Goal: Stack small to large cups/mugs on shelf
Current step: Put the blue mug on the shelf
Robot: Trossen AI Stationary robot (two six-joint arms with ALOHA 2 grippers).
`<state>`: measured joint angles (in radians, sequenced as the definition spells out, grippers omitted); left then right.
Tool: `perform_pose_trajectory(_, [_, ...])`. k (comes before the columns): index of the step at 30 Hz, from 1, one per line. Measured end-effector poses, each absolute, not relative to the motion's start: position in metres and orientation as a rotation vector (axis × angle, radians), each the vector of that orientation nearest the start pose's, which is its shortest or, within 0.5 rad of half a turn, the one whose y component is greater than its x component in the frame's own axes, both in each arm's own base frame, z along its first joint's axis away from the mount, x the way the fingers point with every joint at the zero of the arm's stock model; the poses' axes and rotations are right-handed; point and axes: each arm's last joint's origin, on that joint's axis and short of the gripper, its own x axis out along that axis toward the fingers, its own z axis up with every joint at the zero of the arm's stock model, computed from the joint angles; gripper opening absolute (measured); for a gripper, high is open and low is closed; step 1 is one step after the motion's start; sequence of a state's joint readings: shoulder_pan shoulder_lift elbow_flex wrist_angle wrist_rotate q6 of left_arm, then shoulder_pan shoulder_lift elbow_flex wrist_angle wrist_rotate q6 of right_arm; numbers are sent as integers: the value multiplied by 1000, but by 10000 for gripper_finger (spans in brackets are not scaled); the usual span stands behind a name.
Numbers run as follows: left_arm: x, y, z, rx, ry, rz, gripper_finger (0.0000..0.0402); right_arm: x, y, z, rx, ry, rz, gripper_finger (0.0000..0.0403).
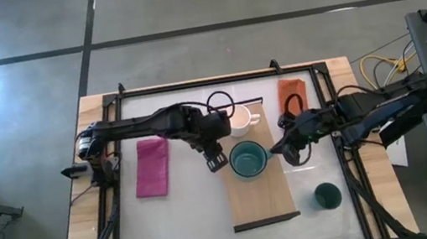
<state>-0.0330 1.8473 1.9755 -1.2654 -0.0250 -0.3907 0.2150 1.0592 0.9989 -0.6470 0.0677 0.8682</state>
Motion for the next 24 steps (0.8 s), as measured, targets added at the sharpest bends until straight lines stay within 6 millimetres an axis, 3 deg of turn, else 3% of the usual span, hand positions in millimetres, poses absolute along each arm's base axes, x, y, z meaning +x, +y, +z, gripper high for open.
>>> perform_pose_trajectory(6, [359, -26, 371, -361, 1100, 171, 86, 206, 44, 316, 720, 721, -170, 29])
perform_pose_trajectory(12, [368, -36, 376, -399, 1000, 102, 86, 203, 44, 316, 720, 726, -173, 29])
perform_pose_trajectory(18, [379, -36, 359, -411, 973, 86, 86, 202, 44, 317, 739, 723, -179, 29])
perform_pose_trajectory(24, [374, -35, 347, -402, 1012, 112, 86, 202, 44, 317, 759, 723, -185, 29])
